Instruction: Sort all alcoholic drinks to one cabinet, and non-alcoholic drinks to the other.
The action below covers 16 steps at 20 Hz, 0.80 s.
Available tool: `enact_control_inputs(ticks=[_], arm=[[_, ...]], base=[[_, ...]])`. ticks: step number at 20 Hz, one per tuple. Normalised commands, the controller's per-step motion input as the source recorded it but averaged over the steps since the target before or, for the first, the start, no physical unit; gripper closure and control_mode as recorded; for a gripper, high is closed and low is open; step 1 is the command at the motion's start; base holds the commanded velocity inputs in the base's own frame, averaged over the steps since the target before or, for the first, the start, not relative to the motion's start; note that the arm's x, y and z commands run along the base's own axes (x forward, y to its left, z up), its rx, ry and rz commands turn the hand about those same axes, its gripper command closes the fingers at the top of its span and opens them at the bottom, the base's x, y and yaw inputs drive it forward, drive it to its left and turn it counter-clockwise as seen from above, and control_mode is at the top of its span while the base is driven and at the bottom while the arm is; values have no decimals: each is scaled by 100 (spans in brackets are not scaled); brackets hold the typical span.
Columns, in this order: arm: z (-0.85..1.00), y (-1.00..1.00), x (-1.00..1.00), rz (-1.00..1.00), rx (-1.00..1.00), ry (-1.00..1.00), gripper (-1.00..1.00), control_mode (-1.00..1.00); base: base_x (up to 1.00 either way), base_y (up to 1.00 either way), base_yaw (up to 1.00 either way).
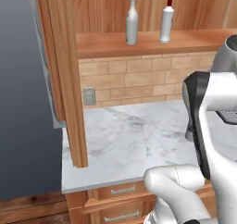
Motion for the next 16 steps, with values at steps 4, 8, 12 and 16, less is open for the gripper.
enact_control_inputs(ticks=[4, 8, 12, 16], arm=[[-26, 0, 53, -28, -11, -7, -100, -100], [-22, -3, 54, -25, -11, -10, -100, -100], [-13, 0, 52, -28, -10, -9, -100, -100], [-9, 0, 35, -30, -11, -5, -100, -100]], base=[[0, 0, 0], [0, 0, 0], [0, 0, 0], [0, 0, 0]])
